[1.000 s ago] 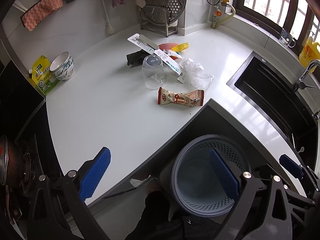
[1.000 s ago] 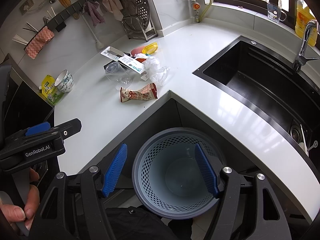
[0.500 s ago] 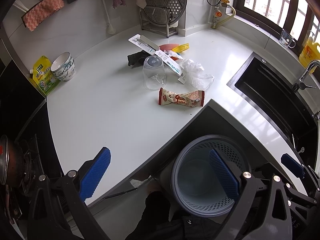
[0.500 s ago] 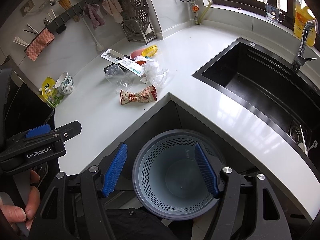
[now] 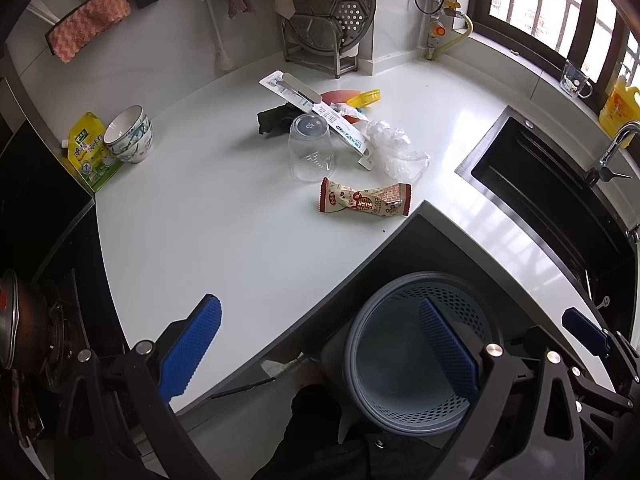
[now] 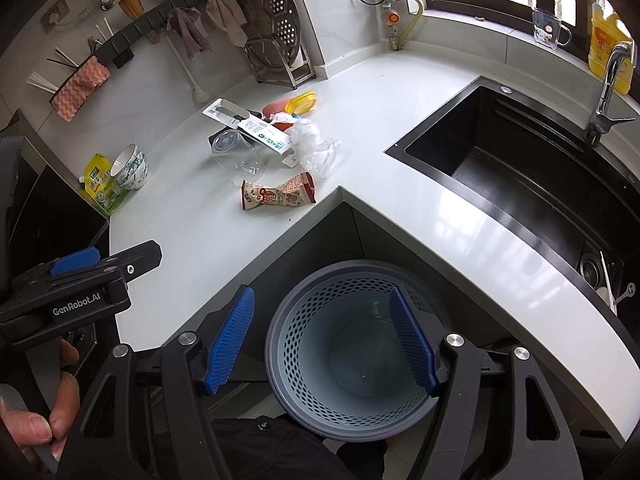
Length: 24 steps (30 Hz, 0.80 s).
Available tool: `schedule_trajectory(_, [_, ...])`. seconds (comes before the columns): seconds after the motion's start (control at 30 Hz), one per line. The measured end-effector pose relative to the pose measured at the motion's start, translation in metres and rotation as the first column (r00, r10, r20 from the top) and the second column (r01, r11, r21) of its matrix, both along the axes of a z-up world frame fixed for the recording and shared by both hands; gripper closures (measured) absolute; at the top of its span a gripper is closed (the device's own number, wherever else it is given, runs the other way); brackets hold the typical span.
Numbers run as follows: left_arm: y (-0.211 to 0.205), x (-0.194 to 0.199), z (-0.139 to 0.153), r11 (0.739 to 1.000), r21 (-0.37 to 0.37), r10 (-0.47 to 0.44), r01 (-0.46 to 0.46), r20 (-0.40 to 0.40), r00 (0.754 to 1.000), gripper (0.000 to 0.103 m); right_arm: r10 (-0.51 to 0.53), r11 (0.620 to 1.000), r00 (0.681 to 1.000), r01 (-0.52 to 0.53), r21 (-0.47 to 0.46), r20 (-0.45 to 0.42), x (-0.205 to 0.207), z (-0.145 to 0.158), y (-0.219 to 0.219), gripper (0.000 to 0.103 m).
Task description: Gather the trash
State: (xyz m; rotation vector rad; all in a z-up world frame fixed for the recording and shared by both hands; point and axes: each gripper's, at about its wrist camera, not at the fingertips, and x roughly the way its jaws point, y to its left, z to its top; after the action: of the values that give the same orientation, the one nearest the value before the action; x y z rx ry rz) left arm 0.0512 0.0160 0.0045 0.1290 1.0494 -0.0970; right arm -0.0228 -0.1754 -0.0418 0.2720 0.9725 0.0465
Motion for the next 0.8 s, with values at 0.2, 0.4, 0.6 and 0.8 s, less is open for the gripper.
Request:
schedule_trajectory(0.2, [0.003,0.001,0.001,1.000,0.003,0.005,-0.005,0.000,1.000,0.006,0.001,1.000,1.000,-0.001,0.001,0.002,0.001,0.000,0.001,0.036])
schedule_trajectory(0.4, [0.014,0.013,0.001,1.000,0.003,0.027,-0.027,0.010,1.000,0.006,0.000,1.000,1.000,0.000,0.016,-0.002,0.013,-0.006,0.001,0.036])
schedule_trajectory(0.6, [0.047,0.049,0.001,0.995,-0.001,0.096,-0.096,0.033,0.995,0.006,-0.048,0.999,0.999,0.048,0.002,0.004,0.035,-0.012,-0.002,0.036])
schedule_trajectory(0.8, [0.069,0.084,-0.009,0.995,0.016,0.097,-0.098,0.068,0.993,0.006,-0.073,0.997,0.997,0.073,-0.006,0.011,0.068,-0.015,-0.002,0.036])
